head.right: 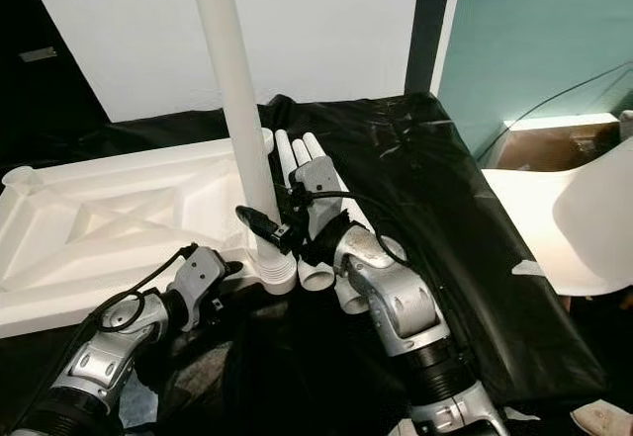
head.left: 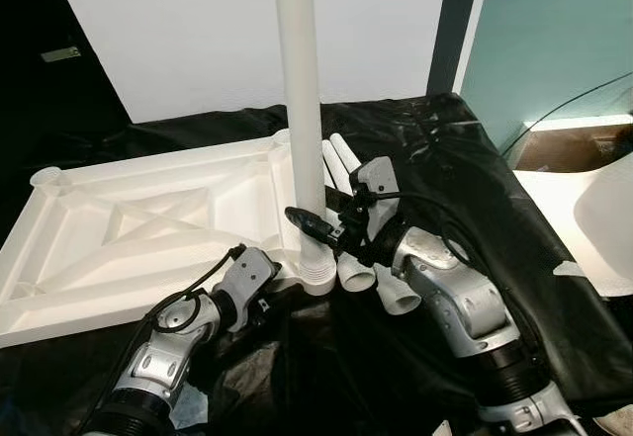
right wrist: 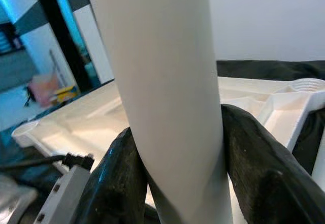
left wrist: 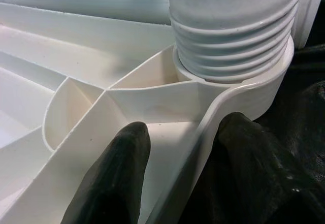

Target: Building children table

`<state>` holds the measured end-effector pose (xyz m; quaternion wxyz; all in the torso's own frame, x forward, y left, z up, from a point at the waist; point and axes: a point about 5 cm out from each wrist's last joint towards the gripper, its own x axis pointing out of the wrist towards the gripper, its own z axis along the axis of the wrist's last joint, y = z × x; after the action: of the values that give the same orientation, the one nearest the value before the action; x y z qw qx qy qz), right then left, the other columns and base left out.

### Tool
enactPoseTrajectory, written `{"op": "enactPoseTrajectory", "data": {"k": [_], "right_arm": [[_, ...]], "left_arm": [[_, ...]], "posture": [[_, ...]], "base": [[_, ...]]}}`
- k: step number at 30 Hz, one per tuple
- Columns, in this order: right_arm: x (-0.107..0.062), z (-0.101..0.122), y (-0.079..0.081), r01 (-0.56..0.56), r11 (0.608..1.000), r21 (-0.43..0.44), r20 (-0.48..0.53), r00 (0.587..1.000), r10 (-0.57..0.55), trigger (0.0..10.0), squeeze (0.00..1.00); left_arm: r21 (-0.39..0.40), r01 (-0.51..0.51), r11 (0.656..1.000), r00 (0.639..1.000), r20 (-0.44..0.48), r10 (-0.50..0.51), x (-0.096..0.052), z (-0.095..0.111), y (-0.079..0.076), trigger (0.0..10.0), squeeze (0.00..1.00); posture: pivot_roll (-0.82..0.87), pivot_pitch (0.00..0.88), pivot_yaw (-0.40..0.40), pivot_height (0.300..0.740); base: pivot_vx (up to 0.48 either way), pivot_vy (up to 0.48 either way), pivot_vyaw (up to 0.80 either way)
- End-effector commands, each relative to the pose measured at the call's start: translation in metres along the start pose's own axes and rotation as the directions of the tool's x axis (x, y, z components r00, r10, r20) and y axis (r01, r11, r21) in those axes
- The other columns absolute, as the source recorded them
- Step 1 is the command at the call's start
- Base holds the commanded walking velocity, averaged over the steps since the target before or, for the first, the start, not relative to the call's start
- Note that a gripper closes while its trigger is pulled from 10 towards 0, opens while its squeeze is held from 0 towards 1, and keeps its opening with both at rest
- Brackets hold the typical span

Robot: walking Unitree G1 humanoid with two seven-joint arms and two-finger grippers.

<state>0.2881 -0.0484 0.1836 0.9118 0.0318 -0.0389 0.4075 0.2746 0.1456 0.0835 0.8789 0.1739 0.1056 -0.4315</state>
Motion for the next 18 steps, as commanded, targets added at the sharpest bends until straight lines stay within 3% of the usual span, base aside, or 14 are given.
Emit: {"op": "enactPoseTrajectory", "data": {"k": [1,6,14,15,18], "right_arm": [[-0.0126,-0.0172,-0.0226,0.180,0.977,0.115,-0.032,0.984,-0.178,10.0,0.00],[-0.0155,-0.0121,-0.0249,0.182,0.974,0.137,0.041,0.981,-0.189,10.0,0.00],[-0.0177,-0.0150,-0.0231,0.167,0.976,0.142,0.078,0.981,-0.180,10.0,0.00],[-0.0180,-0.0166,-0.0227,0.167,0.977,0.135,0.085,0.980,-0.179,10.0,1.00],[-0.0168,-0.0158,-0.0220,0.161,0.982,0.094,0.096,0.981,-0.170,10.0,1.00]], "left_arm": [[-0.031,-0.030,0.999,0.998,-0.050,0.028,-0.0012,-0.0126,-0.0051,10.0,0.00],[-0.034,-0.033,0.999,0.998,-0.051,0.031,-0.0017,-0.0134,-0.0050,10.0,0.00],[-0.036,-0.036,0.999,0.998,-0.053,0.034,-0.0022,-0.0140,-0.0046,10.0,0.00],[-0.036,-0.037,0.999,0.998,-0.053,0.035,-0.0026,-0.0140,-0.0045,10.0,0.00],[-0.037,-0.038,0.999,0.998,-0.054,0.036,-0.0032,-0.0141,-0.0043,10.0,0.00]], "posture": [[0.09,0.000,0.051,0.740],[0.09,0.000,0.048,0.740],[0.09,0.000,0.047,0.740],[0.09,0.000,0.050,0.740],[0.09,0.000,0.050,0.740]], "base": [[0.000,0.000,0.00],[0.000,0.000,0.00],[0.000,0.000,0.00],[0.000,0.000,0.00],[0.000,0.000,0.00]]}}
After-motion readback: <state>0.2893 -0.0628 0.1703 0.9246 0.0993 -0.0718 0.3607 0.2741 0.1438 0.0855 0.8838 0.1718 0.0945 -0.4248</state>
